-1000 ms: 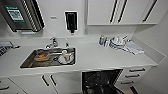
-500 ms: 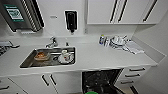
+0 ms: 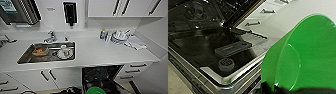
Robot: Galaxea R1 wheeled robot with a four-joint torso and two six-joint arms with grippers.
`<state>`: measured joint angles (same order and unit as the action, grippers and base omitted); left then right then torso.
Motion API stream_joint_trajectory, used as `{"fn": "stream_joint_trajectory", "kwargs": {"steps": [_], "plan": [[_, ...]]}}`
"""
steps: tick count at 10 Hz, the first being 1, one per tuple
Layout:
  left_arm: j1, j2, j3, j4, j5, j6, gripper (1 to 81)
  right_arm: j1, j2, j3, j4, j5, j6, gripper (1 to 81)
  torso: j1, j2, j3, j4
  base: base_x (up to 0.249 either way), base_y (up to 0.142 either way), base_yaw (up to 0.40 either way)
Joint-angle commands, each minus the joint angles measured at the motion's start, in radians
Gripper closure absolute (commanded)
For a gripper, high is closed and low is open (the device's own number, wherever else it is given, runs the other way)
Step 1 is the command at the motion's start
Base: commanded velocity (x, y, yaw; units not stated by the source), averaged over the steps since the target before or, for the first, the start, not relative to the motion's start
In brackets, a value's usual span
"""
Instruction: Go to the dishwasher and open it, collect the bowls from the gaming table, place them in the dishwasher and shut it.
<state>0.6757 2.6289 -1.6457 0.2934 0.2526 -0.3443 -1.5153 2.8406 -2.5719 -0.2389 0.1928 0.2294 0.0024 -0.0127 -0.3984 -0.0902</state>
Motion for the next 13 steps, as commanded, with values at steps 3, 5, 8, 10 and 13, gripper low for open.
{"fn": "stream_joint_trajectory", "kwargs": {"steps": [3,5,8,10,13], "plan": [[-0.169,0.022,0.021,-0.016,0.05,-0.03,81.1,0.002,-0.021,-0.002,-0.002,-0.056,0.001,81.1,0.0,0.001,-0.04,0.0,0.0,0.0,0.0],[-0.245,0.045,0.021,-0.016,0.097,-0.058,81.1,0.002,-0.021,-0.002,0.001,-0.056,0.001,81.1,0.001,0.001,-0.049,0.0,0.0,0.0,0.0],[-0.339,0.106,-0.014,-0.016,0.157,-0.084,81.1,0.003,-0.019,0.001,0.001,-0.056,0.001,81.1,0.001,0.001,-0.048,0.0,0.0,0.0,0.0],[-0.363,0.146,-0.048,-0.016,0.175,-0.085,81.1,0.005,-0.019,0.001,0.001,-0.056,0.001,81.1,0.001,0.001,-0.048,0.0,0.0,0.0,0.0],[-0.385,0.2,-0.095,-0.014,0.182,-0.085,81.1,0.006,-0.016,0.003,0.003,-0.046,0.001,81.1,0.001,0.001,-0.168,0.0,0.0,0.0,0.0]]}}
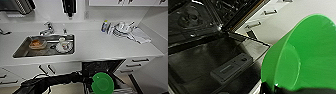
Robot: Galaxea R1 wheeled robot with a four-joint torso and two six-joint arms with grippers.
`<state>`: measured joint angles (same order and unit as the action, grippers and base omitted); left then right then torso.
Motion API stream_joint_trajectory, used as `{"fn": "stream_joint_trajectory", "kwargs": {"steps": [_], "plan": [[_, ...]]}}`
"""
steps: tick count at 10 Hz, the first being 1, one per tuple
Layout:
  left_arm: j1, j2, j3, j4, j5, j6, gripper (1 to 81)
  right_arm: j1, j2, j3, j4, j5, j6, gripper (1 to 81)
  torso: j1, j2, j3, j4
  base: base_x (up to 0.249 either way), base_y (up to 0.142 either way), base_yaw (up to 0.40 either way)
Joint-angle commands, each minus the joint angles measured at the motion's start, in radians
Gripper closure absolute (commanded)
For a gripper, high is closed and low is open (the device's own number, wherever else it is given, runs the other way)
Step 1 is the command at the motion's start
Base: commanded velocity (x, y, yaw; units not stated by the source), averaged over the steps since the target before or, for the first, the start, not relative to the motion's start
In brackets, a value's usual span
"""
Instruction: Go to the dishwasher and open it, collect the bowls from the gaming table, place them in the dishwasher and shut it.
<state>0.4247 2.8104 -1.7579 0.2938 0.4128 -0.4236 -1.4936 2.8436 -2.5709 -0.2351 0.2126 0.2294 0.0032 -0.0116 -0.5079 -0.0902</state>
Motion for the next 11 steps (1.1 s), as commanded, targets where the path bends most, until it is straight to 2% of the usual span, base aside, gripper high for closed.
{"fn": "stream_joint_trajectory", "kwargs": {"steps": [1,2,4,9,11], "plan": [[-0.151,0.032,0.003,-0.016,0.021,-0.006,81.1,-0.012,-0.019,0.002,-0.001,-0.065,0.001,81.1,0.0,0.0,-0.055,0.0,0.0,0.0,0.0],[-0.171,0.046,-0.003,-0.019,0.035,-0.006,81.1,-0.012,-0.017,0.002,-0.001,-0.065,0.001,81.1,0.0,0.0,-0.022,0.0,0.0,0.0,0.0],[-0.212,0.078,-0.02,-0.022,0.07,-0.017,81.1,-0.012,-0.016,0.003,-0.001,-0.065,0.001,81.1,0.001,0.001,-0.049,0.0,0.0,0.0,0.0],[-0.287,0.149,-0.066,-0.022,0.104,-0.027,81.1,-0.012,-0.011,0.0,-0.003,-0.065,0.001,81.1,0.001,0.001,-0.049,0.0,0.0,0.0,0.0],[-0.326,0.152,-0.063,-0.027,0.11,-0.035,81.1,-0.012,-0.013,-0.001,-0.001,-0.065,0.001,81.1,0.001,0.001,-0.049,0.0,0.0,0.0,0.0]]}}
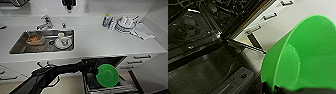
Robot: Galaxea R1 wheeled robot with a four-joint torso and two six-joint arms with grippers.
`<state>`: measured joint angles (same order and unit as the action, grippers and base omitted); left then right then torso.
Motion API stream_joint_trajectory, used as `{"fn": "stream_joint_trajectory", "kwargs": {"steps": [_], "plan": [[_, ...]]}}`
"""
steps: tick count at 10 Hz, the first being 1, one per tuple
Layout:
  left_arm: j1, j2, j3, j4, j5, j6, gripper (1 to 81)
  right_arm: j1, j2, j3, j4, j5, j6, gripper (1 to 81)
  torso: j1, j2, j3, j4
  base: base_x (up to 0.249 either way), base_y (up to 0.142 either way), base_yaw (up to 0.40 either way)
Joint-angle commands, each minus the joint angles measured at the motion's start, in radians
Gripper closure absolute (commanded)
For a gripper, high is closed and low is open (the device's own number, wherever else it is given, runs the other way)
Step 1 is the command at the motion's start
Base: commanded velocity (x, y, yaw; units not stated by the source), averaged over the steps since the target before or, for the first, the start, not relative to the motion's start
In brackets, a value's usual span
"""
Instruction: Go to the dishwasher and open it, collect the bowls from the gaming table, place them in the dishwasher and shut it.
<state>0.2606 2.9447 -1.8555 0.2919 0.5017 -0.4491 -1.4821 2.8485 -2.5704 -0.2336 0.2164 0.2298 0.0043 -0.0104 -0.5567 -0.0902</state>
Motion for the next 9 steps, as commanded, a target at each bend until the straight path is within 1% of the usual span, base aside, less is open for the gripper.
{"fn": "stream_joint_trajectory", "kwargs": {"steps": [1,2,5,7,8,9], "plan": [[-0.175,0.018,0.036,-0.025,0.031,-0.022,81.1,-0.024,-0.018,-0.002,-0.004,-0.069,0.0,81.1,0.0,0.0,0.0,0.0,0.0,0.0,0.0],[-0.182,0.018,0.038,-0.028,0.034,-0.022,1.0,-0.024,-0.018,-0.002,-0.004,-0.069,0.0,81.1,0.0,0.0,0.0,0.0,0.0,0.0,0.0],[-0.183,0.01,0.039,-0.036,0.034,-0.022,1.0,-0.021,-0.016,0.0,-0.003,-0.069,0.0,81.1,0.0,0.0,0.0,0.0,0.0,0.0,0.0],[-0.168,-0.011,0.065,-0.043,0.034,-0.022,1.0,-0.021,-0.018,0.0,-0.003,-0.069,0.0,81.1,0.0,0.0,0.0,0.0,0.0,0.0,0.0],[-0.139,-0.028,0.085,-0.042,0.034,-0.022,1.0,-0.016,-0.019,0.001,0.002,-0.069,0.003,81.1,0.0,0.0,0.0,0.0,0.0,0.0,0.0],[-0.09,-0.062,0.108,-0.039,0.034,-0.022,1.0,-0.013,-0.022,0.006,0.007,-0.065,0.005,81.1,0.0,0.0,0.0,0.0,0.0,0.0,0.0]]}}
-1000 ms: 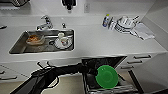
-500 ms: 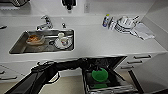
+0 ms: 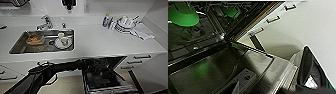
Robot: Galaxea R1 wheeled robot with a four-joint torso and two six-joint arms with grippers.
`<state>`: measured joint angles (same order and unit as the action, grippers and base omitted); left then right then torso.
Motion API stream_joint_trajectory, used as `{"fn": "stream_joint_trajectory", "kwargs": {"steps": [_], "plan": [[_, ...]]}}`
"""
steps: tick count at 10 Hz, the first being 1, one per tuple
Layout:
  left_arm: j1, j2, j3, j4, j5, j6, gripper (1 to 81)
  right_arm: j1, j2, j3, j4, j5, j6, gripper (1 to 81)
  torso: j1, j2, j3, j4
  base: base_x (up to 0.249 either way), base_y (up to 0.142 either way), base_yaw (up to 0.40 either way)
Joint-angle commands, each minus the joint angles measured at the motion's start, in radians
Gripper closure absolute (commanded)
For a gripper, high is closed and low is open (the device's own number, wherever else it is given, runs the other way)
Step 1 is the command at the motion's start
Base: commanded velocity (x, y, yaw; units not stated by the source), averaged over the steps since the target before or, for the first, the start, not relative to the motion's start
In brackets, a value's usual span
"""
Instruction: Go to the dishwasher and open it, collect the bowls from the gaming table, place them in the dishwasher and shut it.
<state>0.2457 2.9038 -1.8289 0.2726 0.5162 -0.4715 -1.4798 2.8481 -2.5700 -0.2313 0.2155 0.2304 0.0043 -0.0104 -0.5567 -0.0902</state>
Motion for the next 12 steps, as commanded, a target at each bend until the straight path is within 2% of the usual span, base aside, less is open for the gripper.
{"fn": "stream_joint_trajectory", "kwargs": {"steps": [1,4,5,6,8,10,12], "plan": [[-0.017,-0.067,0.115,-0.015,0.019,0.002,1.0,-0.011,-0.031,0.022,0.006,-0.051,0.004,81.1,0.0,0.0,0.0,0.0,0.0,0.0,0.0],[0.134,-0.251,0.25,0.004,0.012,0.017,1.0,-0.001,-0.128,0.182,0.003,-0.044,0.02,81.1,0.0,0.0,0.0,0.0,0.0,0.0,0.0],[0.174,-0.318,0.314,0.025,0.012,0.022,1.0,-0.003,-0.163,0.226,0.004,-0.022,0.029,81.1,0.0,0.0,0.0,0.0,0.0,0.0,0.0],[0.2,-0.383,0.373,0.028,0.012,0.022,1.0,-0.001,-0.193,0.264,0.006,-0.005,0.032,81.1,0.0,0.0,0.0,0.0,0.0,0.0,0.0],[0.278,-0.463,0.442,0.033,-0.001,0.024,1.0,0.008,-0.244,0.341,0.004,-0.004,0.038,81.1,0.0,0.0,0.0,0.0,0.0,0.0,0.0],[0.396,-0.526,0.445,0.063,-0.1,0.022,1.0,0.02,-0.296,0.41,0.003,-0.002,0.061,81.1,0.0,0.0,0.0,0.0,0.0,0.0,0.0],[0.531,-0.569,0.431,0.106,-0.136,0.022,1.0,0.049,-0.358,0.485,0.004,-0.004,0.083,81.1,0.0,0.0,0.0,0.0,0.0,0.0,0.0]]}}
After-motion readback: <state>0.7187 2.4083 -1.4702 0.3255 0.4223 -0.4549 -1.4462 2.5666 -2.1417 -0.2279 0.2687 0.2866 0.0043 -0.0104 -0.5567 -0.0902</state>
